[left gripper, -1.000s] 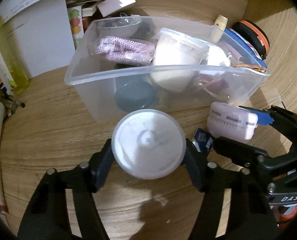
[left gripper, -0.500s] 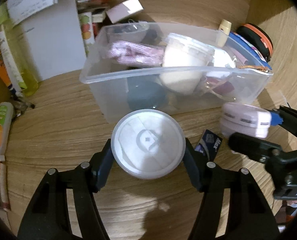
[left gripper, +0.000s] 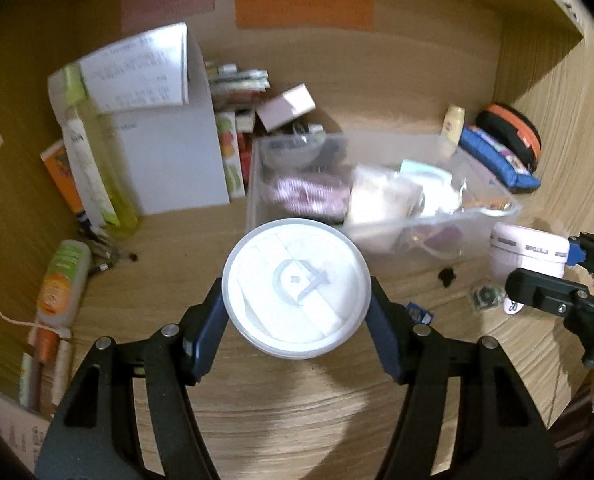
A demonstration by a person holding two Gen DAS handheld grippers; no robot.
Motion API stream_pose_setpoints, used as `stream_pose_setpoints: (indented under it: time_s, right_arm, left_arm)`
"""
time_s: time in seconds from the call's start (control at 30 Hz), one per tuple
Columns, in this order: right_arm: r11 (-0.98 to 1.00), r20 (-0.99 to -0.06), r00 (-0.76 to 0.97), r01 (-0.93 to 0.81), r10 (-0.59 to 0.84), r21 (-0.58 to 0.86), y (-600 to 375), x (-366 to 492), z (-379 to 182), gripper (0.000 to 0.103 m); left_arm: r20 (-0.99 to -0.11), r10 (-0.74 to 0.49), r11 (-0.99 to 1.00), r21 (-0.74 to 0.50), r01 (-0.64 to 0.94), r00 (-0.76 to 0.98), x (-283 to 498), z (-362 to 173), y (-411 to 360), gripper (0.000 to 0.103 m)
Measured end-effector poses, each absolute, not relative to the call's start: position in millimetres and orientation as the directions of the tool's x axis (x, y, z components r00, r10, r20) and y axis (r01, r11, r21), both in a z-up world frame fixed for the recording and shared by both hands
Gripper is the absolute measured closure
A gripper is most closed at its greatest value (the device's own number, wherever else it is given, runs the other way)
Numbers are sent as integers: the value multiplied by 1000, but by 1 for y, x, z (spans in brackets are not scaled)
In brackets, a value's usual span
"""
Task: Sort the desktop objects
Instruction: 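Grasp the white round lid with the left tool while the right tool grasps the pink device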
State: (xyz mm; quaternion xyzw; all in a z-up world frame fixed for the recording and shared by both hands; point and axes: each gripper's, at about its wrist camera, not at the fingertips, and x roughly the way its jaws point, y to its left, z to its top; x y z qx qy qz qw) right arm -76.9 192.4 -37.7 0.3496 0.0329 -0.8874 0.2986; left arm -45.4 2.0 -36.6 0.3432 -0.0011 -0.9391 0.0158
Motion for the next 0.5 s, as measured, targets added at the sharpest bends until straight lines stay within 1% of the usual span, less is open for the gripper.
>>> stream_pose_setpoints:
  time_s: [0.27, 0.43, 0.5]
  right_arm:
    - [-834, -586, -640, 540, -497, 118, 206, -72, -9, 40]
    - [-847, -559, -676, 523, -480, 96, 213, -77, 6, 40]
    - [-850, -553, -683, 519, -476, 91, 215, -82, 9, 40]
  left_arm:
    - [-580, -26, -999, -14, 42, -814, -37, -7, -5, 38]
    - [-545, -3, -998, -54, 39, -838, -39, 12, -12, 38]
    - [-542, 23, -997, -75, 21, -840, -43, 16, -15, 38]
